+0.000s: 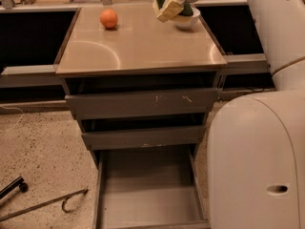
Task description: Place sponge into bottom drawer
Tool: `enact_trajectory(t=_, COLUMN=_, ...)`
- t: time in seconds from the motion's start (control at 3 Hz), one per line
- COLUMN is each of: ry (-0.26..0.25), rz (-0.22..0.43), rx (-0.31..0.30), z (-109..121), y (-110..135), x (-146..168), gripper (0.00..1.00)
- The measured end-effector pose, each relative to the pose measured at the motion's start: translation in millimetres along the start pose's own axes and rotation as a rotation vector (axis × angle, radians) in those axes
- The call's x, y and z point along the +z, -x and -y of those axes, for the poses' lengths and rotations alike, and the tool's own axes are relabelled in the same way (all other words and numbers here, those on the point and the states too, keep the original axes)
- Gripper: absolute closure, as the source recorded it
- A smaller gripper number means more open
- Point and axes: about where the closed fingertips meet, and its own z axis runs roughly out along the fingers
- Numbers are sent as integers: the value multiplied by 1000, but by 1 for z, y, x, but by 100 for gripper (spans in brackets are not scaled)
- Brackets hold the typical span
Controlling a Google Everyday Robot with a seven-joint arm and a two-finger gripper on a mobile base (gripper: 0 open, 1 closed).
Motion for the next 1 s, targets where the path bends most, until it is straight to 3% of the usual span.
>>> enact_trajectory(t=0.33, ry=6, rz=3, rx=-6, z=-1, y=6, x=1, gripper=100)
enact_trajectory(t=0.67, ry=59, rz=23, rx=-17, z=-23, y=27, x=-13, gripper=100)
enact_trajectory(t=1.0, ry=100, rz=109, rx=-5, z=-59, y=57, x=-36, gripper=100)
